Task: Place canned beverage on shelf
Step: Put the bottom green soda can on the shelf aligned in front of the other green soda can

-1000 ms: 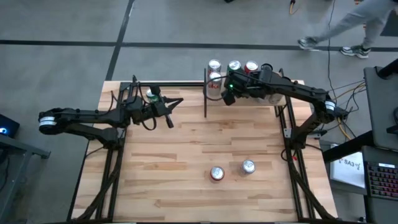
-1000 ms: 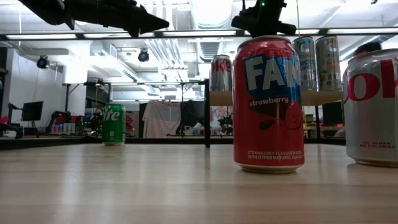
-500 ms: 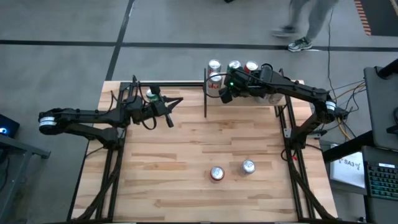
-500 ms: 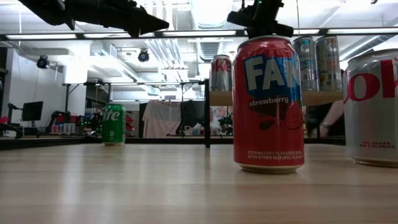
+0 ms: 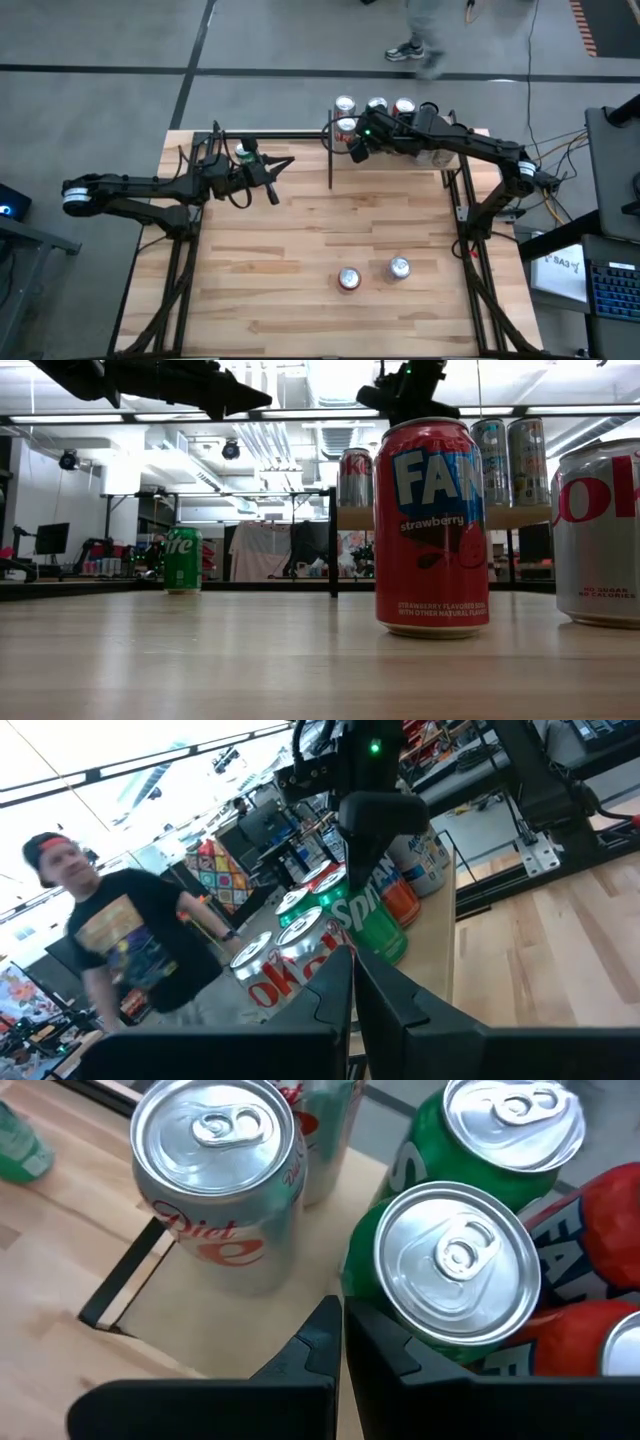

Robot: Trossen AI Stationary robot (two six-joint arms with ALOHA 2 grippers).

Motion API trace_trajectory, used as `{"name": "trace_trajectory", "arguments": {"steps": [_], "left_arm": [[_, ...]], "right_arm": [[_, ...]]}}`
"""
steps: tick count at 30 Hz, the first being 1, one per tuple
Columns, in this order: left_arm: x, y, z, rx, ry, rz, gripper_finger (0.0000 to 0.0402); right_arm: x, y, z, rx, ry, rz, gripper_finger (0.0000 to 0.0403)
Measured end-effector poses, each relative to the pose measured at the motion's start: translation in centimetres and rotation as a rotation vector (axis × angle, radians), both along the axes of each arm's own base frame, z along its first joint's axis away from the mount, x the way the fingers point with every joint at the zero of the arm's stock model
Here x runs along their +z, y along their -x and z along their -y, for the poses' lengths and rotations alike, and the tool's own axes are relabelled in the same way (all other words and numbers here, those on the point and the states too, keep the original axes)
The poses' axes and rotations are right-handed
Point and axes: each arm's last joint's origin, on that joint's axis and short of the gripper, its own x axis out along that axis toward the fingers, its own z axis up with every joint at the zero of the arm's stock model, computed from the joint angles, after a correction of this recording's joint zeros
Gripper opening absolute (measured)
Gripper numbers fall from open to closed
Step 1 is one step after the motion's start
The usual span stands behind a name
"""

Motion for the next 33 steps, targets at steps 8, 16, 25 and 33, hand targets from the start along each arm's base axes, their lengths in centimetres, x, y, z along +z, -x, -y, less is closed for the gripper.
{"name": "trace_trajectory", "arguments": {"steps": [8, 16, 25, 33], "left_arm": [[0.0, 0.0, 0.0, 0.000, 0.000, 0.000, 0.0000], [0.0, 0.0, -0.1, 0.004, 0.001, -0.001, 0.0000], [-0.2, 0.1, -0.4, 0.020, 0.011, -0.001, 0.0000], [-0.2, 0.1, -0.5, 0.021, 0.012, -0.002, 0.0000]], "right_arm": [[0.0, -0.2, 0.1, 0.007, 0.023, -0.017, 0.0009], [1.5, 0.9, -1.1, 0.013, 0.026, 0.040, 0.0009], [1.4, 2.1, -1.4, -0.019, -0.052, 0.007, 0.0009], [1.1, 2.1, -0.7, -0.059, -0.009, -0.018, 0.0009]]}}
